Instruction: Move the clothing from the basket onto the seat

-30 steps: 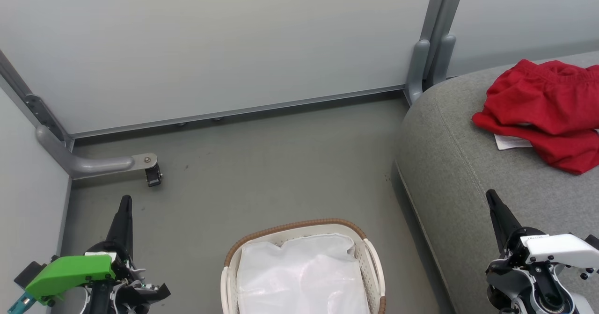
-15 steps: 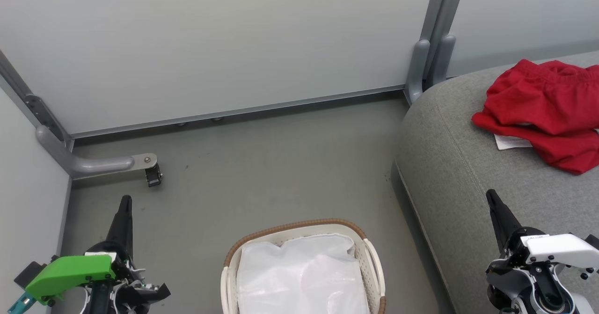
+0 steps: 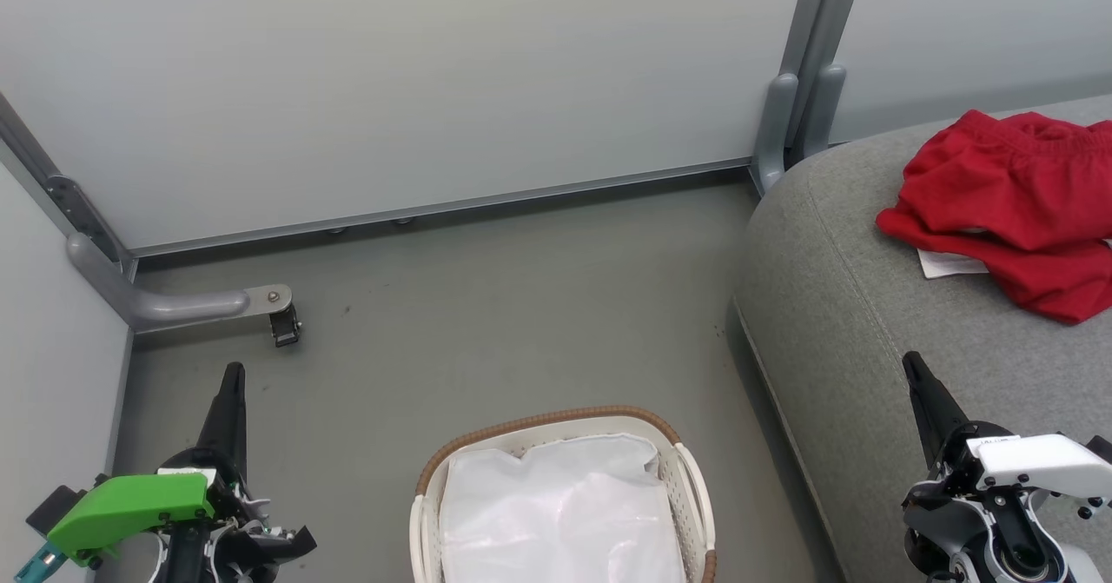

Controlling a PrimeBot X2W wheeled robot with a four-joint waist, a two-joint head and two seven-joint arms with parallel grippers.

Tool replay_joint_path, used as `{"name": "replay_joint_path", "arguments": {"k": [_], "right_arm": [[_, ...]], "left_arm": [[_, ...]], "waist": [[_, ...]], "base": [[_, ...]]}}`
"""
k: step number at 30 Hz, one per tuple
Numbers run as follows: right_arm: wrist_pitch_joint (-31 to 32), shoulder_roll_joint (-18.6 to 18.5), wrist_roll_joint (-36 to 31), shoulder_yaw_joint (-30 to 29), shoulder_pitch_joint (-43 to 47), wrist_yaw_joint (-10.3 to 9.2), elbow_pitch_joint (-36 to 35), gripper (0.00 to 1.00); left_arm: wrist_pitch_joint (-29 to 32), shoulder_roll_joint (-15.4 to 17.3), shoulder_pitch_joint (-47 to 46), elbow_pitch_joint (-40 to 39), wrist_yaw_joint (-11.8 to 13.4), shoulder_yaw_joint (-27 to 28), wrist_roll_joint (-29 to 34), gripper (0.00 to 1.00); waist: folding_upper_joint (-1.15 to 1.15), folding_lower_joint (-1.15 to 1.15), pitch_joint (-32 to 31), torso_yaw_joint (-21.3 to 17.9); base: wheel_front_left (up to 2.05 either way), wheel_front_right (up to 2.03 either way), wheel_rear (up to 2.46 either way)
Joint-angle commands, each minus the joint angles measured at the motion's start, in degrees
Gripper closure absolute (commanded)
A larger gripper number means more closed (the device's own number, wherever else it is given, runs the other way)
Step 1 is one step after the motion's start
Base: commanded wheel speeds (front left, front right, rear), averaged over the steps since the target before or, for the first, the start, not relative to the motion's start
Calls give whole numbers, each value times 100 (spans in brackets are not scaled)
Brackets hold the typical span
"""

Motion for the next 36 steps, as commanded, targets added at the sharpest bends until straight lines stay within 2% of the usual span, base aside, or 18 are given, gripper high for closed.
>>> {"name": "replay_joint_path", "arguments": {"k": [1,36], "right_arm": [[25,-13,-6,-17,-46,0,-24,100],[25,-4,-23,-30,-48,0,-23,100]], "left_arm": [[20,23,-70,-16,-39,13,-19,100],[19,23,-70,-16,-39,12,-19,100]], "waist": [[0,0,0,0],[0,0,0,0]], "base": [[0,0,0],[0,0,0]]}}
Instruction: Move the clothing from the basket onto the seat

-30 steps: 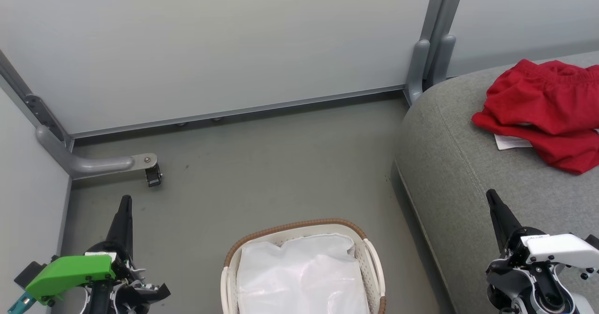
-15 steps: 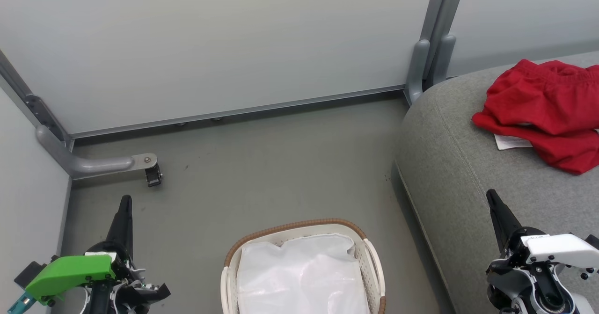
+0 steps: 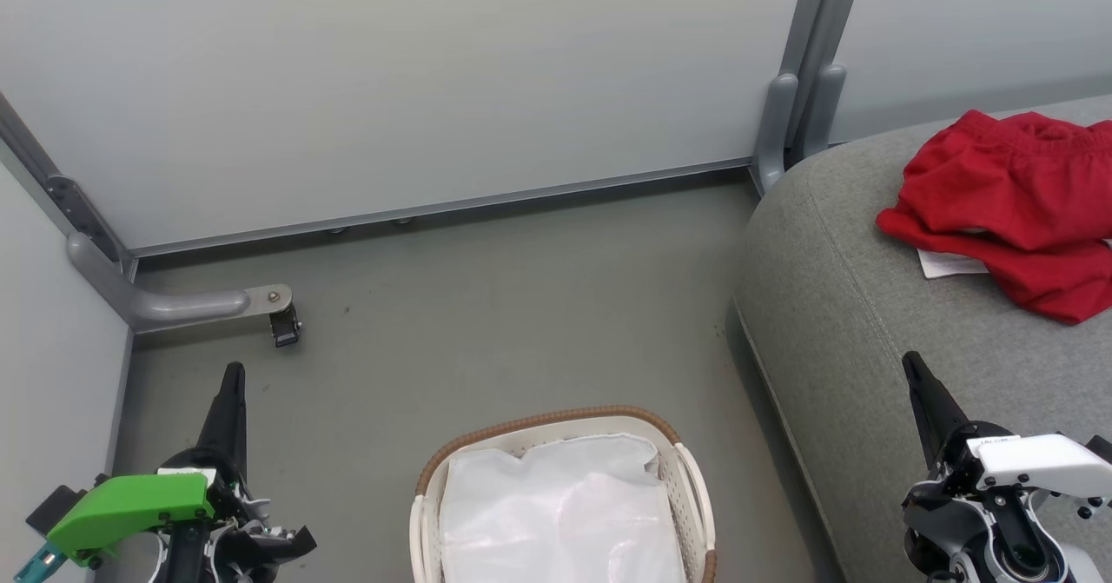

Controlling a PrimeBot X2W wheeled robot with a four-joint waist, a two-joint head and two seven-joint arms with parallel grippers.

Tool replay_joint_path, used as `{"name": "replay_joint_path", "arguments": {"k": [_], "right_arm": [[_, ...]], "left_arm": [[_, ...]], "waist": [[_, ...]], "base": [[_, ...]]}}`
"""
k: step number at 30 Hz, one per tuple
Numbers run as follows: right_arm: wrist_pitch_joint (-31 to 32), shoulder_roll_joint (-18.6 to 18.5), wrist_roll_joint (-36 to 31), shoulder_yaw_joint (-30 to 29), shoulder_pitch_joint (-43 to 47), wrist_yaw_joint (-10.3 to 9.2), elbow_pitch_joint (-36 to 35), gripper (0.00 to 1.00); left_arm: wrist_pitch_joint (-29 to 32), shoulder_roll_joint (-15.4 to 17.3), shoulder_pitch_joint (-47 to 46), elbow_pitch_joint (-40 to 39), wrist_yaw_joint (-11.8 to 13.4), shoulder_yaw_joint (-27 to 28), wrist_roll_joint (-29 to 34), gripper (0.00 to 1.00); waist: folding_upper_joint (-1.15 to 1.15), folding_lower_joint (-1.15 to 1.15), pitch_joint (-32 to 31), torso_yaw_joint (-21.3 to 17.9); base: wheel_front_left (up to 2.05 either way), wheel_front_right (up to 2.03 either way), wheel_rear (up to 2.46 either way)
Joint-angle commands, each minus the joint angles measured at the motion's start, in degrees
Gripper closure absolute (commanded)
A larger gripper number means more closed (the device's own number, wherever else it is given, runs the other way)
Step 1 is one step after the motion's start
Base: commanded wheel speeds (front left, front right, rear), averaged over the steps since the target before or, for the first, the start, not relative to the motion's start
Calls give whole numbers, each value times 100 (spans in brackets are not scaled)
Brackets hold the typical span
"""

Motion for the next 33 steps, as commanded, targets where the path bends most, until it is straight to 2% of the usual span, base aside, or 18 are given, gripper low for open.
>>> {"name": "replay_joint_path", "arguments": {"k": [1,33], "right_arm": [[1,-12,-21,-17,-47,0,-23,100],[12,-8,-26,-24,-48,0,-23,100]], "left_arm": [[20,23,-70,-15,-39,12,-18,100],[20,23,-70,-15,-38,11,-19,100]], "waist": [[0,0,0,0],[0,0,0,0]], "base": [[0,0,0],[0,0,0]]}}
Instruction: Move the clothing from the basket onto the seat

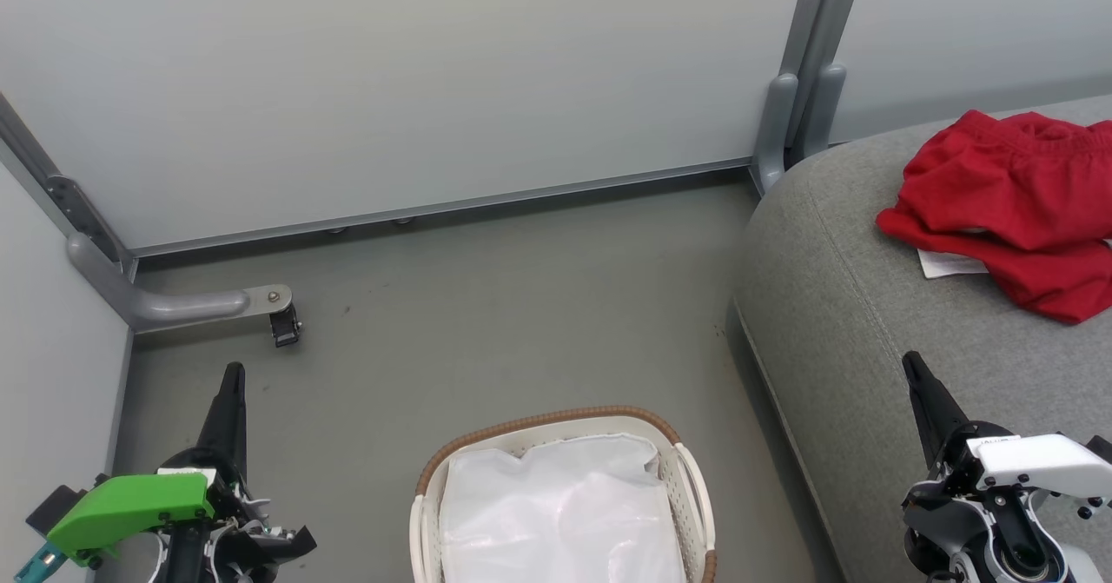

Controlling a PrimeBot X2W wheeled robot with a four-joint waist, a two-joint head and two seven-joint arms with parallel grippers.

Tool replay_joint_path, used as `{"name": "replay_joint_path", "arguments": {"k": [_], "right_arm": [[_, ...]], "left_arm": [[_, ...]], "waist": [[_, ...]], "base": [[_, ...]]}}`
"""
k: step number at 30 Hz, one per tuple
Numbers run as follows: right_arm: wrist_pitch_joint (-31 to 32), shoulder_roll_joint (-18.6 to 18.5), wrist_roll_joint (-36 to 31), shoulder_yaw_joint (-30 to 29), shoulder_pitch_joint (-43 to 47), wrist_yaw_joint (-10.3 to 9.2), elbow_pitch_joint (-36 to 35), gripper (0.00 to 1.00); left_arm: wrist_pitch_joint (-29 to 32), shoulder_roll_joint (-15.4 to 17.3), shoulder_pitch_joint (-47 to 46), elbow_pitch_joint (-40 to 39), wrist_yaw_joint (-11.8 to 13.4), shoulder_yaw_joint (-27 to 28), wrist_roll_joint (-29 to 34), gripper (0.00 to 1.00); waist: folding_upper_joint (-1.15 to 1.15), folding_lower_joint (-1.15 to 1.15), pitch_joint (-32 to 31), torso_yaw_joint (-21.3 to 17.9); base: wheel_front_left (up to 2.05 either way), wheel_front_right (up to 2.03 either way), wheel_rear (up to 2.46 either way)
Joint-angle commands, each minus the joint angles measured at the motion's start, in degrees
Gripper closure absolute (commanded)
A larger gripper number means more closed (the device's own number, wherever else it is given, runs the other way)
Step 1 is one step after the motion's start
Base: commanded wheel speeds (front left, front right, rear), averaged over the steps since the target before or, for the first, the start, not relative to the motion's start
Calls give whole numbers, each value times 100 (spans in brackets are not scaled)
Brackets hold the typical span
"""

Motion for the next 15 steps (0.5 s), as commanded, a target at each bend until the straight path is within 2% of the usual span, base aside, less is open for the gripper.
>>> {"name": "replay_joint_path", "arguments": {"k": [1,15], "right_arm": [[12,-15,-18,-17,-47,0,-23,100],[14,-13,-20,-18,-47,0,-23,100]], "left_arm": [[20,23,-70,-14,-37,11,-18,100],[19,23,-70,-14,-37,11,-18,100]], "waist": [[0,0,0,0],[0,0,0,0]], "base": [[0,0,0],[0,0,0]]}}
